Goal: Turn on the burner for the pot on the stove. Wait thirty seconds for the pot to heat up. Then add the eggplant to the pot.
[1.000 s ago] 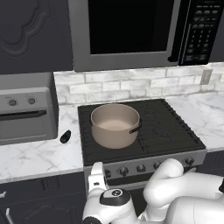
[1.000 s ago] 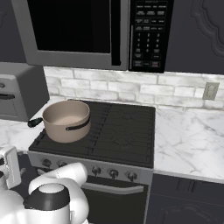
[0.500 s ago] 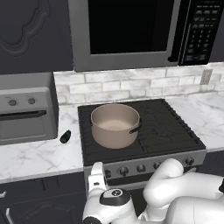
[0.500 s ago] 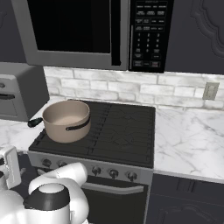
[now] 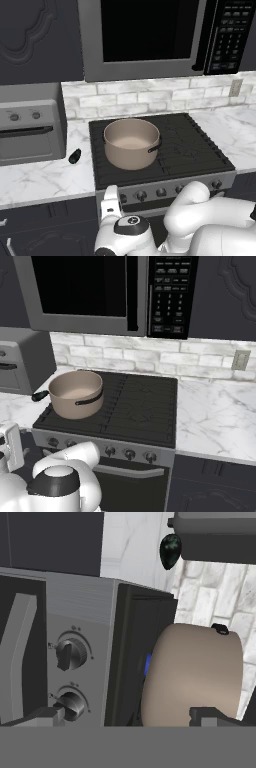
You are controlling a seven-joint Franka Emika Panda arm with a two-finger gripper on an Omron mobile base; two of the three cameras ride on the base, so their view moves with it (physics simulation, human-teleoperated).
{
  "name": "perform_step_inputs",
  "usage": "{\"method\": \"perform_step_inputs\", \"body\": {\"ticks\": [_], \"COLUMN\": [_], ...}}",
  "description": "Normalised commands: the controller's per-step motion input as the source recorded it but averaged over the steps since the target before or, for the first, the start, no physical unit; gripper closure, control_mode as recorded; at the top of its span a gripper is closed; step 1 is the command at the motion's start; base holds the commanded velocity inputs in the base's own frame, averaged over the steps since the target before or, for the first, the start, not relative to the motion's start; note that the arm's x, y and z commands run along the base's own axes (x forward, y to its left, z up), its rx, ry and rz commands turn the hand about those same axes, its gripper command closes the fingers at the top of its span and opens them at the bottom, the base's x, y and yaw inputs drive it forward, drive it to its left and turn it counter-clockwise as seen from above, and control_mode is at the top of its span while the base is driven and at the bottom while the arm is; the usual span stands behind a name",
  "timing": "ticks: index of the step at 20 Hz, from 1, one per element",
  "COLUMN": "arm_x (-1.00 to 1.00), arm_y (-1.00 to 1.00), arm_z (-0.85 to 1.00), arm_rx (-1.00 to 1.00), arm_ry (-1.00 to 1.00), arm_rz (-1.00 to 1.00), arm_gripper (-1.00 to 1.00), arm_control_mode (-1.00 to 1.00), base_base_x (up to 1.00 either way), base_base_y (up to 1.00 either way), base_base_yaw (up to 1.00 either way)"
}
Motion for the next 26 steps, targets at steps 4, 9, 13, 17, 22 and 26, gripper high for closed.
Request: {"method": "perform_step_inputs", "body": {"ticks": [4, 9, 13, 17, 22, 26], "arm_x": [0.0, 0.0, 0.0, 0.0, 0.0, 0.0], "arm_y": [0.0, 0.0, 0.0, 0.0, 0.0, 0.0], "arm_z": [0.0, 0.0, 0.0, 0.0, 0.0, 0.0], "arm_rx": [0.0, 0.0, 0.0, 0.0, 0.0, 0.0], "arm_ry": [0.0, 0.0, 0.0, 0.0, 0.0, 0.0], "arm_rz": [0.0, 0.0, 0.0, 0.0, 0.0, 0.0], "arm_gripper": [-1.0, -1.0, -1.0, -1.0, -1.0, -1.0], "arm_control_mode": [-1.0, -1.0, -1.0, -1.0, -1.0, -1.0], "base_base_x": [0.0, 0.0, 0.0, 0.0, 0.0, 0.0], "base_base_y": [0.0, 0.0, 0.0, 0.0, 0.0, 0.0], "base_base_yaw": [0.0, 0.0, 0.0, 0.0, 0.0, 0.0]}}
